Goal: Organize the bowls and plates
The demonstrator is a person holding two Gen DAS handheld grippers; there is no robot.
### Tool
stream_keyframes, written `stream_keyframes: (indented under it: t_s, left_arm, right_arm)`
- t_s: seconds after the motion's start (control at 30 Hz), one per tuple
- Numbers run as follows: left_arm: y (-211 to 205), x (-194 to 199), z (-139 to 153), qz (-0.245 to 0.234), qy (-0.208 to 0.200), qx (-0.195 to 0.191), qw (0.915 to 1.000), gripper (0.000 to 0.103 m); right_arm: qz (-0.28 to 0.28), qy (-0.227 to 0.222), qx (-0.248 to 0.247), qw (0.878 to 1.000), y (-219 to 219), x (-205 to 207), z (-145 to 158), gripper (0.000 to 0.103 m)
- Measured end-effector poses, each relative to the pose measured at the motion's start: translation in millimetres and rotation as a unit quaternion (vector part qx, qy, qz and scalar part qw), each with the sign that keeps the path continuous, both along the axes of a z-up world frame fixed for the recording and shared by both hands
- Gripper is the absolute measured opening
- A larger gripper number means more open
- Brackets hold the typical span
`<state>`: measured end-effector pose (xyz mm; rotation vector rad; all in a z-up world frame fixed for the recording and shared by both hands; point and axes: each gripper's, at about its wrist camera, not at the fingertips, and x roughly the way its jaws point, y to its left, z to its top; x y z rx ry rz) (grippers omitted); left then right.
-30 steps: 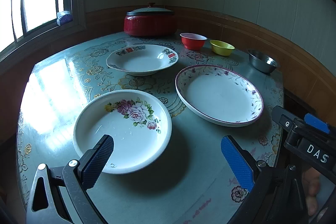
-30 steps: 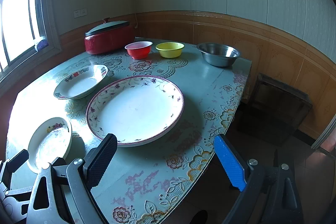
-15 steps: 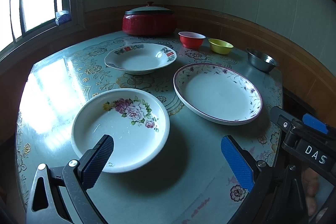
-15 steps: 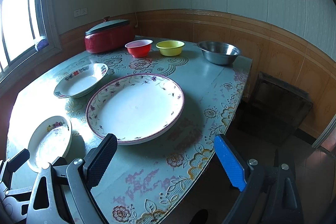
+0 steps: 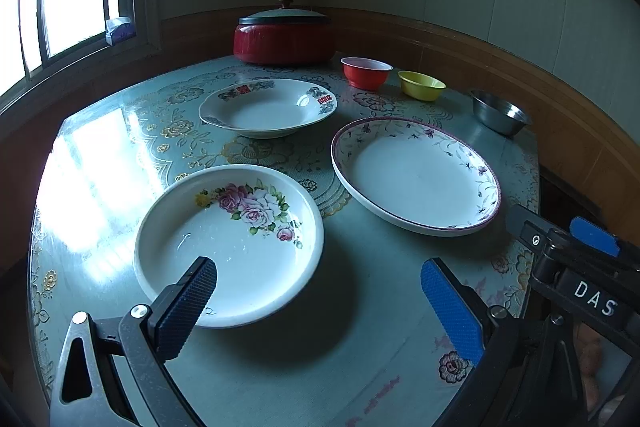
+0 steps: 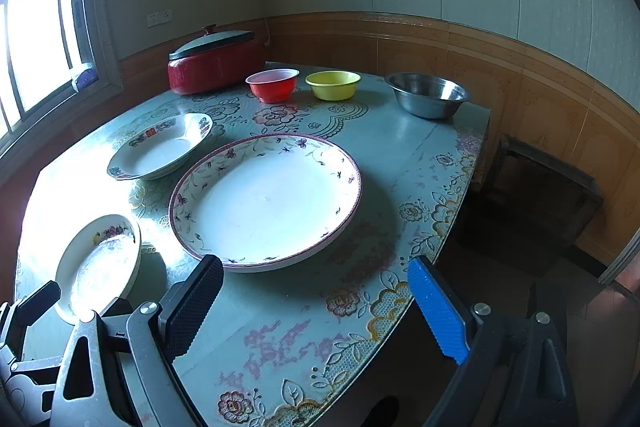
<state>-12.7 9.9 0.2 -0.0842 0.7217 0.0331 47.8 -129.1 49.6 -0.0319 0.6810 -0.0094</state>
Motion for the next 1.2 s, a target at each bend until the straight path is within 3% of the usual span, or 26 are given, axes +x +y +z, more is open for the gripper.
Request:
stream_keyframes:
  t_s: [0.4, 0.63, 0.83, 1.03, 1.2]
  left_arm:
    - [4, 6, -6, -0.009, 0.017, -0.021, 0.9996, 0.103]
    - [11, 9, 0, -0.012, -0.006, -0.041, 0.9991, 0.103]
    - [19, 22, 8, 0.011, -0.013, -0.061, 0.998, 0.103]
    - [16, 48, 12, 0.069, 0.002, -0.061, 0.9958, 0.103]
    - [15, 72, 17, 0.124, 0.006, -0.074, 0.9895, 0.103]
  right_arm:
    - [0.014, 0.023, 0.011, 1.0, -1, 7, -10, 0.095]
    - [0.084, 0.047, 0.072, 0.993, -12, 27, -9, 0.095]
    - [0.12, 0.071, 0.114, 0.984, -32, 65, -4, 0.095]
    - [0.143, 0.076, 0.101, 0.982, -57, 124, 7, 0.095]
    - [0.177, 0.104, 0.083, 0.975, -72, 183, 5, 0.086]
